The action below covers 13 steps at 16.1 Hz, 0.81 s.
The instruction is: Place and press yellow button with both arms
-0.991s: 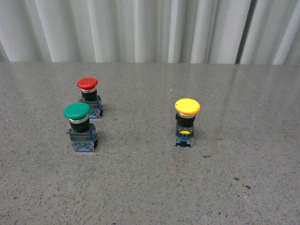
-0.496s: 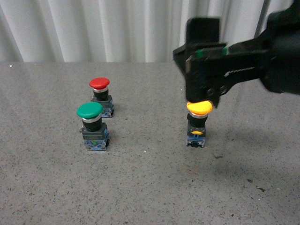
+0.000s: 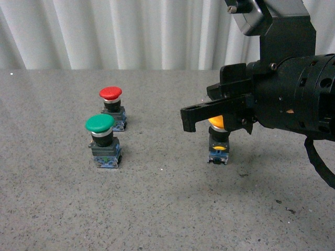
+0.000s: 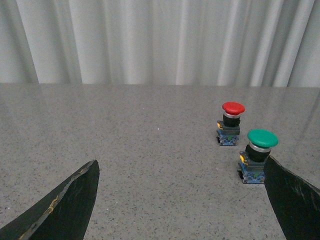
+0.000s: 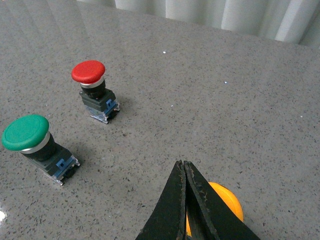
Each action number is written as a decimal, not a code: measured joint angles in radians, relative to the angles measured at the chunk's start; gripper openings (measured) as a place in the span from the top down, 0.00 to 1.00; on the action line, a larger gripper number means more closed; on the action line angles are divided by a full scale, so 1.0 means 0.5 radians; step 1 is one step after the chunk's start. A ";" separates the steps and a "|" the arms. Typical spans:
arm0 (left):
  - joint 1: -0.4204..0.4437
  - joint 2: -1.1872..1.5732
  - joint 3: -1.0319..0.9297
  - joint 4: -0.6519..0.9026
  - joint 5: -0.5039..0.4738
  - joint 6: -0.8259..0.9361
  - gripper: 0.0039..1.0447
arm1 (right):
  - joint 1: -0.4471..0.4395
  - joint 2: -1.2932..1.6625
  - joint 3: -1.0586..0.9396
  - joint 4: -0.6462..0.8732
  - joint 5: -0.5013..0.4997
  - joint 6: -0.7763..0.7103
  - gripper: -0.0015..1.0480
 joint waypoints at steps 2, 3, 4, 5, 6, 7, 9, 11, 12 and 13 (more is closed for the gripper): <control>0.000 0.000 0.000 0.000 0.000 0.000 0.06 | 0.000 0.013 0.000 -0.014 0.000 0.002 0.98; 0.000 0.000 0.000 0.000 0.000 0.000 0.06 | -0.002 0.034 0.000 -0.011 0.001 0.002 0.98; 0.000 0.000 0.000 0.000 0.000 0.000 0.06 | -0.003 0.050 0.000 -0.011 0.001 0.002 0.98; 0.000 0.000 0.000 0.000 0.000 0.001 0.06 | -0.005 0.055 0.000 -0.014 0.002 0.002 0.98; 0.000 0.000 0.000 0.000 0.000 0.000 0.06 | -0.016 0.055 0.002 -0.027 0.001 0.002 0.98; 0.000 0.000 0.000 0.001 0.000 0.000 0.06 | -0.019 0.056 0.003 -0.035 0.002 0.002 0.98; 0.000 0.000 0.000 0.001 0.000 0.000 0.06 | -0.031 0.089 0.004 -0.034 0.013 -0.001 0.98; 0.000 0.000 0.000 0.000 0.000 0.000 0.06 | -0.031 0.115 0.003 -0.026 0.020 -0.001 0.98; 0.000 0.000 0.000 0.000 0.000 0.000 0.06 | -0.031 0.115 0.004 -0.034 0.024 -0.002 0.98; 0.000 0.000 0.000 0.000 0.000 0.000 0.06 | -0.031 0.115 0.004 -0.043 0.027 -0.005 0.98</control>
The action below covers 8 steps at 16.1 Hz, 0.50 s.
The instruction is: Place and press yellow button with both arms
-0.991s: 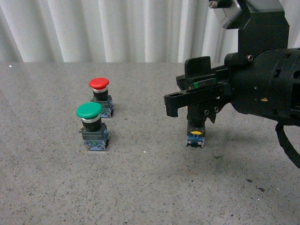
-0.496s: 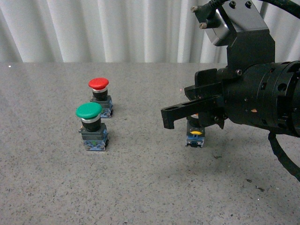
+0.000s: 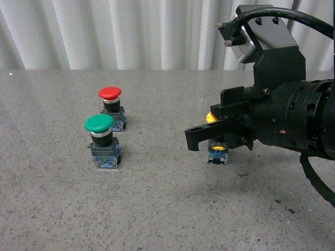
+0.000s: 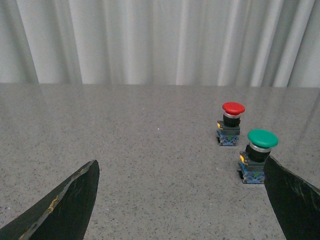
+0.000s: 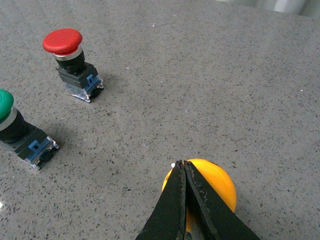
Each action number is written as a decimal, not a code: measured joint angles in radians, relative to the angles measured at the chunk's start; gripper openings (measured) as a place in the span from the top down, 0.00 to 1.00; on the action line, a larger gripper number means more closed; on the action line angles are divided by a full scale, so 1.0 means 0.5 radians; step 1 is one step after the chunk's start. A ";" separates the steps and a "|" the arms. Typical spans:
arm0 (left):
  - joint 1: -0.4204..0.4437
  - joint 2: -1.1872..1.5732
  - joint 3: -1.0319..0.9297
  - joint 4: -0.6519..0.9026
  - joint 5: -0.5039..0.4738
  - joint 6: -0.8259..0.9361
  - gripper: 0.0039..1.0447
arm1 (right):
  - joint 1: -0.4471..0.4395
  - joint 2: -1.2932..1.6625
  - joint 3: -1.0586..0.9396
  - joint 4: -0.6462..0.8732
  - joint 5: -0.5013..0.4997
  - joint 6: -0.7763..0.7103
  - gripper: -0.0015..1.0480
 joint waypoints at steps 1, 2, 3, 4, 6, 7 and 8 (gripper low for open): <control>0.000 0.000 0.000 0.000 0.000 0.000 0.06 | 0.000 0.001 0.009 -0.027 0.003 -0.003 0.98; 0.000 0.000 0.000 0.000 0.000 0.000 0.06 | -0.001 0.012 0.020 -0.044 0.006 -0.010 0.98; 0.000 0.000 0.000 0.000 -0.001 0.000 0.06 | -0.012 0.018 0.033 -0.077 0.006 -0.021 0.98; 0.000 0.000 0.000 0.000 0.000 0.000 0.06 | -0.014 0.027 0.038 -0.089 0.009 -0.026 0.98; 0.000 0.000 0.000 0.000 0.000 0.000 0.06 | -0.019 0.040 0.060 -0.118 0.011 -0.034 0.98; 0.000 0.000 0.000 0.001 0.000 0.000 0.06 | -0.027 0.046 0.063 -0.126 0.012 -0.042 0.98; 0.000 0.000 0.000 0.001 0.000 0.000 0.06 | -0.029 0.053 0.066 -0.144 0.012 -0.048 0.98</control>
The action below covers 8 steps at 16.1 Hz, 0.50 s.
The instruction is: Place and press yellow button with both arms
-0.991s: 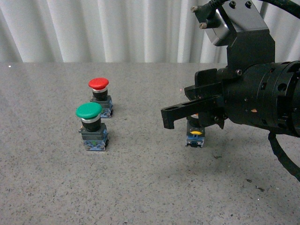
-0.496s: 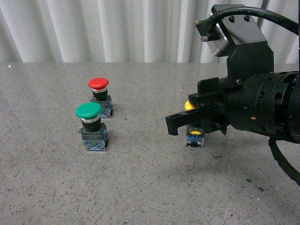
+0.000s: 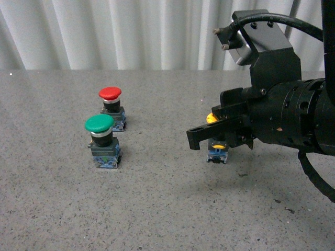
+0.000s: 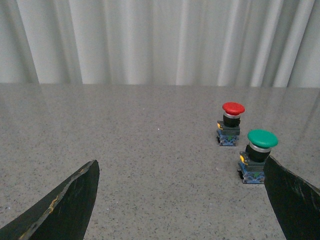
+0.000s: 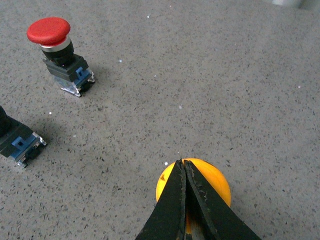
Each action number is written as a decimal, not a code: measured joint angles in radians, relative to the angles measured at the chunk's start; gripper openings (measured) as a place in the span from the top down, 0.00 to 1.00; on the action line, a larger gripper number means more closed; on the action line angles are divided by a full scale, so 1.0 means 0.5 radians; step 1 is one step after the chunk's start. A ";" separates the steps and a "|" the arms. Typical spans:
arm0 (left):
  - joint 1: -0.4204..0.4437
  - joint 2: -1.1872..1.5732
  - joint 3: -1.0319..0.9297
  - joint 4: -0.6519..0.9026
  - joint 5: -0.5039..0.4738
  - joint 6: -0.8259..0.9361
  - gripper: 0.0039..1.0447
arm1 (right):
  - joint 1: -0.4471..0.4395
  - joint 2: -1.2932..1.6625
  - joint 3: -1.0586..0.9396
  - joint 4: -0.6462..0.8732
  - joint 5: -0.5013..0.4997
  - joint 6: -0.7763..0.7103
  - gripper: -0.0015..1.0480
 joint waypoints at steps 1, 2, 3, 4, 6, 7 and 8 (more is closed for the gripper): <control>0.000 0.000 0.000 -0.001 -0.001 0.000 0.06 | 0.000 0.000 0.007 -0.031 0.000 -0.027 0.98; 0.000 0.000 0.000 -0.001 0.000 0.000 0.06 | 0.000 -0.001 0.011 -0.043 0.001 -0.043 0.98; 0.000 0.000 0.000 -0.001 0.000 0.000 0.06 | -0.002 -0.004 0.011 -0.029 -0.005 -0.042 0.98; 0.000 0.000 0.000 -0.001 0.000 0.001 0.06 | -0.010 -0.031 -0.014 0.023 -0.036 -0.024 0.98; 0.000 0.000 0.000 -0.001 0.000 0.000 0.06 | -0.009 -0.103 -0.070 0.128 -0.053 0.030 0.98; 0.000 0.000 0.000 -0.001 0.000 0.000 0.06 | -0.008 -0.166 -0.094 0.198 -0.069 0.077 0.98; 0.000 0.000 0.000 -0.001 0.000 0.000 0.06 | -0.008 -0.261 -0.106 0.317 -0.110 0.140 0.98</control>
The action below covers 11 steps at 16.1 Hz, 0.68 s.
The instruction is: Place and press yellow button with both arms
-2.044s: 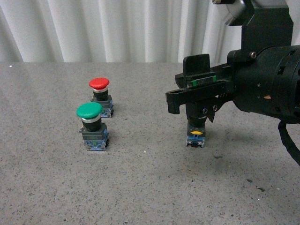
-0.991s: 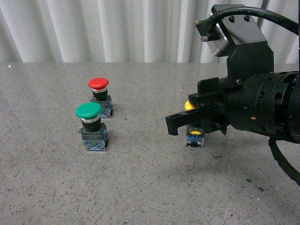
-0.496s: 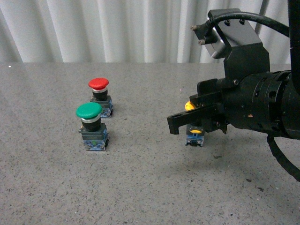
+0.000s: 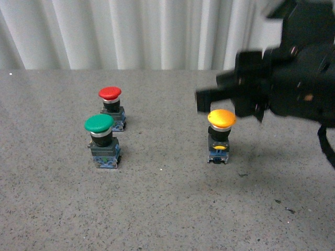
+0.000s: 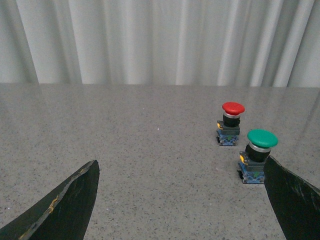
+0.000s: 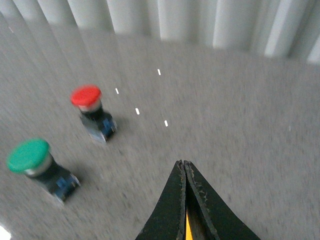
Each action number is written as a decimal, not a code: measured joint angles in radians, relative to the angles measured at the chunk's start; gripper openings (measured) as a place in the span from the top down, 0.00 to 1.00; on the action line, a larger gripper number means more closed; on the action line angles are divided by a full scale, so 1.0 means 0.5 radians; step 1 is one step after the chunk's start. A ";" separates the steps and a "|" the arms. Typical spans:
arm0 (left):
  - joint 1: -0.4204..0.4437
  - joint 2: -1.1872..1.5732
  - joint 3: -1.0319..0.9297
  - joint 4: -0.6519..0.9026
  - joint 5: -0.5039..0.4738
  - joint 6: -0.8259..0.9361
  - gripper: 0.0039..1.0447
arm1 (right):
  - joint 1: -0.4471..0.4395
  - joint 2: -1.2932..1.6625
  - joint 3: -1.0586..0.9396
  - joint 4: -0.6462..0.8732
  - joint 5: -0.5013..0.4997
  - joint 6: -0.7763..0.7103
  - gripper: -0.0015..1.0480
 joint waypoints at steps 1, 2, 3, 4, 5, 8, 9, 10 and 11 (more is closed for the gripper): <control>0.000 0.000 0.000 0.000 0.000 0.000 0.06 | 0.000 -0.118 -0.027 0.163 -0.055 0.101 0.98; 0.000 0.000 0.000 0.000 0.000 0.000 0.06 | -0.002 -0.220 -0.052 0.208 -0.068 0.165 0.98; 0.000 0.000 0.000 0.000 0.000 0.000 0.06 | -0.013 -0.323 -0.101 0.210 -0.077 0.248 0.98; 0.000 0.000 0.000 0.000 0.000 0.000 0.06 | -0.063 -0.410 -0.186 0.185 -0.086 0.304 0.98; 0.000 0.000 0.000 0.000 0.000 0.000 0.06 | -0.116 -0.492 -0.268 0.144 -0.085 0.340 0.98; 0.000 0.000 0.000 0.001 0.000 0.000 0.06 | -0.467 -1.044 -0.637 0.061 -0.298 0.512 0.98; 0.000 0.000 0.000 0.000 0.000 0.000 0.06 | -0.569 -1.218 -0.734 -0.054 -0.248 0.497 0.98; 0.000 0.000 0.000 0.000 0.000 0.000 0.06 | -0.655 -1.379 -0.824 -0.185 -0.051 0.384 0.98; 0.000 0.000 0.000 0.000 -0.005 0.000 0.06 | -0.887 -1.749 -1.022 -0.436 0.167 0.140 0.98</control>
